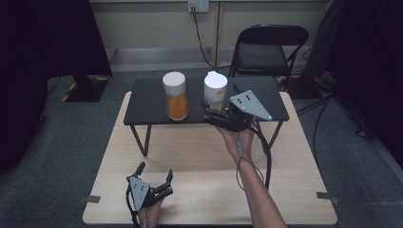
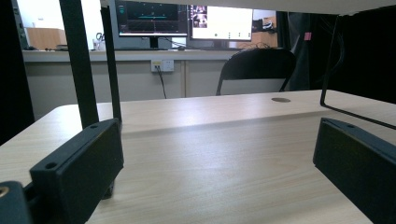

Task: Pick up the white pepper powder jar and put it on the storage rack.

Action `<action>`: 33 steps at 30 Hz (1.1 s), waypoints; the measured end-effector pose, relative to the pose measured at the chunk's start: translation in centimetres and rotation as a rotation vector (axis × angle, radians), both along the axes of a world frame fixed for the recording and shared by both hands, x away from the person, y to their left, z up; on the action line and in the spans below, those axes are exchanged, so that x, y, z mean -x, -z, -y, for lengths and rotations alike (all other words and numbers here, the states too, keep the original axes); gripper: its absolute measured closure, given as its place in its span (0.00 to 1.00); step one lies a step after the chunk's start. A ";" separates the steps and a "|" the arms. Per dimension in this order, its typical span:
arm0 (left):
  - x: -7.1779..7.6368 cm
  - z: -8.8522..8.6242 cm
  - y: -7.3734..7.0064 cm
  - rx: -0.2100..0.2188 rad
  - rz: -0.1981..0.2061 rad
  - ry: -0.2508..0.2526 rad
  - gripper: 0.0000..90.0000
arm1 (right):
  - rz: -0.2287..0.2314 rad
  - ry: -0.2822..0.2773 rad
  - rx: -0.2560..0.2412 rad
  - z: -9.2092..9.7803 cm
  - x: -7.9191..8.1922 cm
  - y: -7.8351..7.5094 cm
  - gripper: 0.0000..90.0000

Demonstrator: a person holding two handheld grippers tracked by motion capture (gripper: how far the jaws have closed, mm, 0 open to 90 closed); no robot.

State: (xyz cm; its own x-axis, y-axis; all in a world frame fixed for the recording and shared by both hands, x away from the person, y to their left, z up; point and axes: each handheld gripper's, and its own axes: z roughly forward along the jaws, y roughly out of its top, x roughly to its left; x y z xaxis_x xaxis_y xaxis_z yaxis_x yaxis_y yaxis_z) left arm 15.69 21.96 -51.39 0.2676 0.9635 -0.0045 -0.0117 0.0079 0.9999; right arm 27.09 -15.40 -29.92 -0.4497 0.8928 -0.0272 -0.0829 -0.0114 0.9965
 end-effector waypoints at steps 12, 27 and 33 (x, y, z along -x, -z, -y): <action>0.0 0.0 0.0 0.000 0.000 0.000 0.01 | 0.011 0.004 0.002 0.3 1.0 0.7 0.00; 0.0 -0.1 0.0 0.000 0.000 0.004 0.01 | 0.032 0.010 -0.014 0.9 3.1 2.2 0.00; 0.0 -0.1 0.0 0.000 0.000 0.004 0.01 | 0.038 0.005 -0.012 1.2 3.9 2.9 0.00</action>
